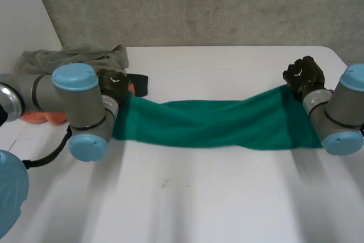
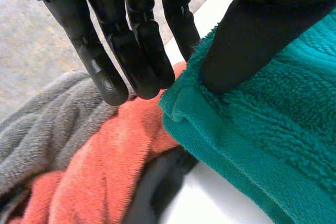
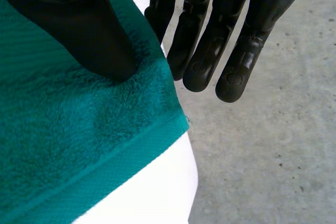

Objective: Fold the laundry.

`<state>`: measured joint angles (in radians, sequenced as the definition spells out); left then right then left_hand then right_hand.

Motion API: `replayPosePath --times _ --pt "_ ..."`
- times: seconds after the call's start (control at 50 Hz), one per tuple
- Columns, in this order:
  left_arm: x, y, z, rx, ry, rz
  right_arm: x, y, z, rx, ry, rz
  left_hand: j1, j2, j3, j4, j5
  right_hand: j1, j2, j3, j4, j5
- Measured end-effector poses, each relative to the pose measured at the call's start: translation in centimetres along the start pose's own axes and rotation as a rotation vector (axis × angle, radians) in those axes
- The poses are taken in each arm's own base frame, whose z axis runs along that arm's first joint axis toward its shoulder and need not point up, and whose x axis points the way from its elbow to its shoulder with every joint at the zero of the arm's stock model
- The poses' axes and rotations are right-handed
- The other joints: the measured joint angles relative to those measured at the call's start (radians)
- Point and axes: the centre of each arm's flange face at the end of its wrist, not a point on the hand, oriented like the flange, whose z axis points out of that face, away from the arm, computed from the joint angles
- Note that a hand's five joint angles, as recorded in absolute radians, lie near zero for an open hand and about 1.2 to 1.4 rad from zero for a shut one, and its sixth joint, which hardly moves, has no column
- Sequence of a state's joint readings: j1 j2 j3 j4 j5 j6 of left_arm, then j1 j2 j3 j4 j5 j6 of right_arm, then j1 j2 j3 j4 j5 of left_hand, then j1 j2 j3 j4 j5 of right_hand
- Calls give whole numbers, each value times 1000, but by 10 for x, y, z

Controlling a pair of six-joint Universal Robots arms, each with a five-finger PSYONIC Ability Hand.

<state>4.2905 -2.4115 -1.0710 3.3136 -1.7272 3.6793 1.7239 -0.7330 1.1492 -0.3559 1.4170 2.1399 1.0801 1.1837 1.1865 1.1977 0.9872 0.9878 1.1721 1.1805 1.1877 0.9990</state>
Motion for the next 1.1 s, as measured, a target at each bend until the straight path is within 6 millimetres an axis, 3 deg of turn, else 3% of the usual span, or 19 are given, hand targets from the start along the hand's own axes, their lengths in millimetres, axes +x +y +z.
replayPosePath --times 0.12,0.36,0.68,0.7,0.74,0.76,0.78,0.8,0.84,0.88,0.9,0.96,1.0,1.04,1.06,1.1 --pt "-4 1 4 12 -76 46 -2 4 12 10 42 -3 0 0 0 0 0 0 0 0 0 0" --pt "-13 -4 -12 5 -83 59 14 -3 6 25 61 8 0 0 0 0 0 0 0 0 0 0" --pt "-8 3 10 52 -117 48 -20 15 24 29 21 18 -7 -8 -10 -10 -9 0 0 0 0 0" --pt "-8 3 10 56 -120 47 -20 15 26 29 25 21 -347 -395 -393 -398 -372 0 0 0 0 0" --pt "-8 2 10 59 -121 46 -19 14 26 29 29 24 -347 -395 -393 -398 -372 0 0 0 0 0" --pt "-9 -1 9 70 -128 43 -15 13 28 29 45 41 -774 -812 -808 -831 -796 -651 -769 -747 -750 -732" --pt "-10 -5 8 77 -130 41 -8 9 28 29 63 66 -834 -899 -897 -914 -880 -771 -924 -934 -933 -910" --pt "-11 -7 6 81 -131 40 -5 7 28 29 70 77 -839 -922 -921 -940 -909 -781 -946 -961 -949 -926" --pt "-13 -13 1 89 -131 38 10 -1 23 31 86 124 -839 -924 -927 -944 -914 -783 -951 -969 -952 -931" --pt "-13 -13 1 89 -131 38 10 -1 23 31 86 124 -839 -924 -927 -944 -914 -783 -951 -969 -952 -931" --pt "-17 -20 -9 95 -127 39 26 -10 15 33 91 179 -839 -940 -938 -954 -924 -783 -951 -969 -952 -931" --pt "-21 -24 -21 93 -119 40 48 -23 -5 23 62 261 -839 -940 -938 -954 -924 -783 -951 -971 -952 -931" --pt "-22 -25 -34 84 -103 45 59 -26 -21 -7 20 304 -839 -940 -938 -954 -924 -783 -951 -971 -952 -931" --pt "-22 -25 -38 80 -96 46 61 -25 -25 -17 9 313 -839 -940 -938 -954 -924 -783 -951 -971 -952 -931" --pt "-21 -22 -51 67 -66 53 66 -21 -41 -71 -44 349 -839 -940 -938 -954 -924 -783 -951 -971 -952 -931" --pt "-19 -18 -62 57 -34 58 68 -17 -52 -118 -85 372 -839 -940 -938 -954 -924 -783 -951 -971 -952 -931"
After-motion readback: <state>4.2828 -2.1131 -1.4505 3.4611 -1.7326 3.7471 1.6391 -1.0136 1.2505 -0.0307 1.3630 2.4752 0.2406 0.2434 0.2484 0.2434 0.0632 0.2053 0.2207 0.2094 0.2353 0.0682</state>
